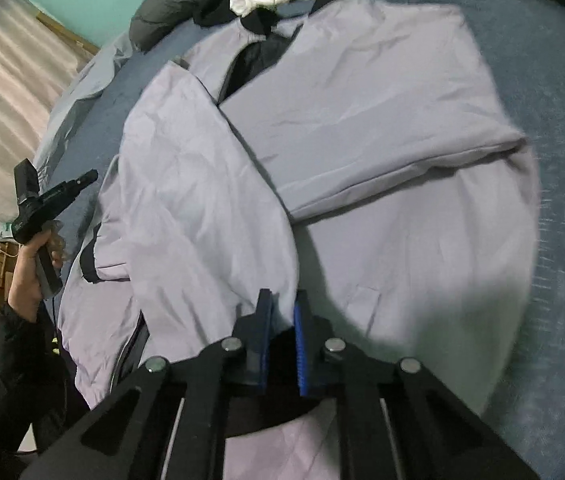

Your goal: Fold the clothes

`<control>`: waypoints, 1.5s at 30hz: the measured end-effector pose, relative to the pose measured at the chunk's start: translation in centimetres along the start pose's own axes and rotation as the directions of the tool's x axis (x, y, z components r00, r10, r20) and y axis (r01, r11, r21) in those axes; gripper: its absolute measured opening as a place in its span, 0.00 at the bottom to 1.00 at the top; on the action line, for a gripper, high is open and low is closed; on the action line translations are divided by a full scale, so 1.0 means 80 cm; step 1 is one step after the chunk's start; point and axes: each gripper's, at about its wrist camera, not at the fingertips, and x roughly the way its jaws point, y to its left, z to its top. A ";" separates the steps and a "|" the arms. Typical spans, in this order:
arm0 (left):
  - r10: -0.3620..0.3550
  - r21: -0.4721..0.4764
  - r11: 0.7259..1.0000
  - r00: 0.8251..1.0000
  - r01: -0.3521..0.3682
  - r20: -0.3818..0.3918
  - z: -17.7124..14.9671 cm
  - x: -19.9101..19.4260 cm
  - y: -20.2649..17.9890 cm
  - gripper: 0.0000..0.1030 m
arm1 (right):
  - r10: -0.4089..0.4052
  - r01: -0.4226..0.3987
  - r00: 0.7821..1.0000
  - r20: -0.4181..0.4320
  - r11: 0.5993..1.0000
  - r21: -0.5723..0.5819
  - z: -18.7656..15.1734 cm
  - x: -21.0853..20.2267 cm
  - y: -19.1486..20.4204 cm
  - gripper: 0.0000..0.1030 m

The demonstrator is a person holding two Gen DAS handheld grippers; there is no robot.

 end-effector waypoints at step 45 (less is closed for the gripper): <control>-0.117 -0.149 0.983 0.993 0.110 -0.034 0.025 0.032 0.023 0.17 | 0.060 -0.060 0.998 0.006 0.997 0.049 -0.011 0.004 -0.005 0.09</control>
